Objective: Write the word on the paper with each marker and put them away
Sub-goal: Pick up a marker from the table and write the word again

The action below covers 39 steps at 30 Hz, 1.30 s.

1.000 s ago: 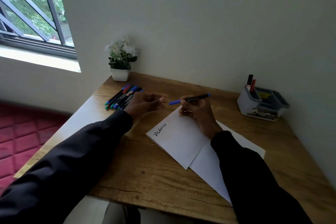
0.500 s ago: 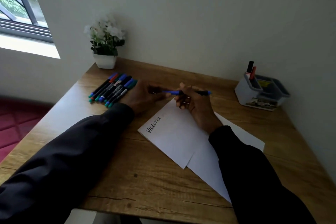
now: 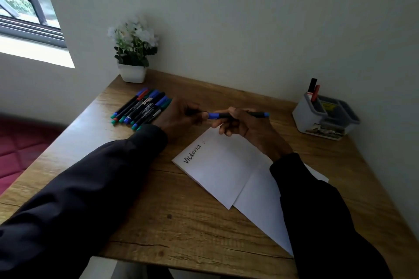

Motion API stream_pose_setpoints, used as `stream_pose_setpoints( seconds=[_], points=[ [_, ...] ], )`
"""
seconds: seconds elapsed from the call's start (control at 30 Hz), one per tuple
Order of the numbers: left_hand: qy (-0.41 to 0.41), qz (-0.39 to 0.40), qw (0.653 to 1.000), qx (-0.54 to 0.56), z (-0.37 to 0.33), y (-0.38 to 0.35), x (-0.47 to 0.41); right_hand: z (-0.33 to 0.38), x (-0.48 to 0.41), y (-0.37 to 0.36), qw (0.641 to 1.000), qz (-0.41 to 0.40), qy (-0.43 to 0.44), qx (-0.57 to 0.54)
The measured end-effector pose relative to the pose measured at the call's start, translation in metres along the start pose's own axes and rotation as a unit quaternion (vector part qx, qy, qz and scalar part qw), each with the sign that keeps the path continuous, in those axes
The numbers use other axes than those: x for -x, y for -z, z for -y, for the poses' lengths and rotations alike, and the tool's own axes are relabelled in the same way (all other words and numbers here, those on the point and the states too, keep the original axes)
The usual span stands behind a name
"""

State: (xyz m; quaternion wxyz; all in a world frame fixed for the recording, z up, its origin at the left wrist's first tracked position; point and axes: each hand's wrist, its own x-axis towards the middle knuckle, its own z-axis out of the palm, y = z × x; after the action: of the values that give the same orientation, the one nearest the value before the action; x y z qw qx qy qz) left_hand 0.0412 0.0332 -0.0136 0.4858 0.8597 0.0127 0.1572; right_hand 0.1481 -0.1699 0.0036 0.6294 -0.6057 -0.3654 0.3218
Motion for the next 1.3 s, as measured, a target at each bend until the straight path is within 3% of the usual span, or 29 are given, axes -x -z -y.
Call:
stream_pose_setpoints(
  seconds=[0.27,0.37,0.63,1.3],
  points=[
    [0.069,-0.044,0.994,0.077,0.003,0.008,-0.001,0.001,0.007,0.020,0.995,-0.077,0.040,-0.042],
    [0.080,-0.029,0.996,0.036,0.005,0.005,0.000,-0.008,0.008,0.017,0.997,-0.071,0.029,0.009],
    [0.033,-0.026,0.999,-0.017,0.006,0.003,0.000,-0.021,0.006,0.002,0.986,-0.133,0.007,0.101],
    [0.006,-0.006,0.999,-0.045,0.014,0.000,-0.004,-0.026,0.004,0.003,0.983,-0.126,0.016,0.134]
  ],
)
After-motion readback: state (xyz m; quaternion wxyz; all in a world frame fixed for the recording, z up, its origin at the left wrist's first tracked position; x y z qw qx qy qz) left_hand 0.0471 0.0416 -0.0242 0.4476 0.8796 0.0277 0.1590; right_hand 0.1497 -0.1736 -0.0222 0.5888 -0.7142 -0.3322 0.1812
